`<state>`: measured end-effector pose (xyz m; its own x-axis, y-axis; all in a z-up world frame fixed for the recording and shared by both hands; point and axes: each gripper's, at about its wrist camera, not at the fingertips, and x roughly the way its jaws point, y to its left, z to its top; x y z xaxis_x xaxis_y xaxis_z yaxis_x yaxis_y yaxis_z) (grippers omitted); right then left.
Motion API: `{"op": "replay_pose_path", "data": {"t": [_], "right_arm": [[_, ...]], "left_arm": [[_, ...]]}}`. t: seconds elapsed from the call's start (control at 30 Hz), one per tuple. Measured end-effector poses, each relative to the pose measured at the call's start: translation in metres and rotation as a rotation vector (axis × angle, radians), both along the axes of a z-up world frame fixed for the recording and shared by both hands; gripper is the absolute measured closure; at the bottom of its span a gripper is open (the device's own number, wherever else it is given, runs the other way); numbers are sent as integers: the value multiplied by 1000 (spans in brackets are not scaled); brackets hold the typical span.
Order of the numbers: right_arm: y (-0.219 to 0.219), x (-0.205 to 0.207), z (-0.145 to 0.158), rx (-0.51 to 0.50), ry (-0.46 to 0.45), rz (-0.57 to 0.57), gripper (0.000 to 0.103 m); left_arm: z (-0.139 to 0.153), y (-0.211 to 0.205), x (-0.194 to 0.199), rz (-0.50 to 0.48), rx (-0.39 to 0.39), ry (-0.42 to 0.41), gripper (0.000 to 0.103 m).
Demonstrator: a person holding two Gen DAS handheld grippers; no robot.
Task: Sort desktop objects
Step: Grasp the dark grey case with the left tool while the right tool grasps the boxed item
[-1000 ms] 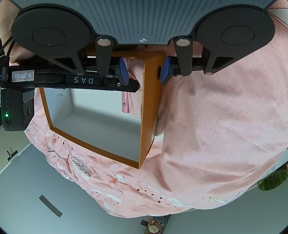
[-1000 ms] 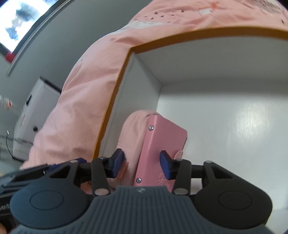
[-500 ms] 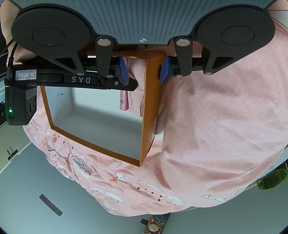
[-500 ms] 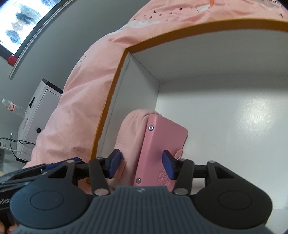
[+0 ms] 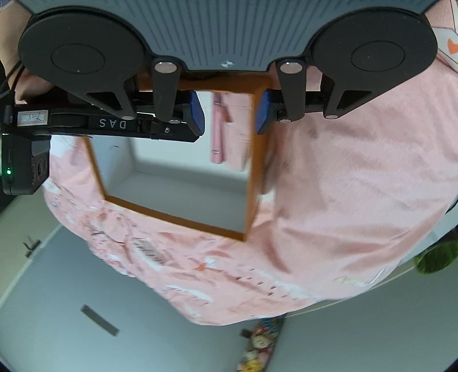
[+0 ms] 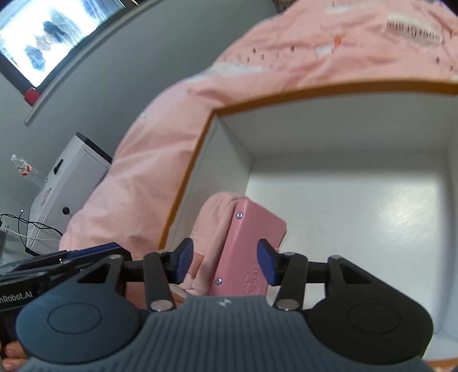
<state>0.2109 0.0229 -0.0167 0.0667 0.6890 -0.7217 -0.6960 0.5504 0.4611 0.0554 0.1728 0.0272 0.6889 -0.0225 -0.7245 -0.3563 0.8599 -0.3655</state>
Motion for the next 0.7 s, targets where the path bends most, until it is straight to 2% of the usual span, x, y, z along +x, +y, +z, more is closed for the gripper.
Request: {"op": "replay_pose_path", "data": {"t": [0.17,0.3,0.37,0.5,0.7], "right_arm": [[-36,-15,21,44,-89,-10,64],[-63,-29,32,64,-120,-17,67],[-76,-39,33,53,-142,-16,68],[-93,-58,24,-14,-175,-13,68],[-112,-67,2,-84,-192,-40,67]], "left_arm": [[11,-28,-6,-120,2,12,59],[6,-46,-2,-174,-19,68,59],[-3,-52,3,-182,-32,103,59],[-26,-57,13,-163,-80,158,49],[-58,-81,31,-197,29,267,47]]}}
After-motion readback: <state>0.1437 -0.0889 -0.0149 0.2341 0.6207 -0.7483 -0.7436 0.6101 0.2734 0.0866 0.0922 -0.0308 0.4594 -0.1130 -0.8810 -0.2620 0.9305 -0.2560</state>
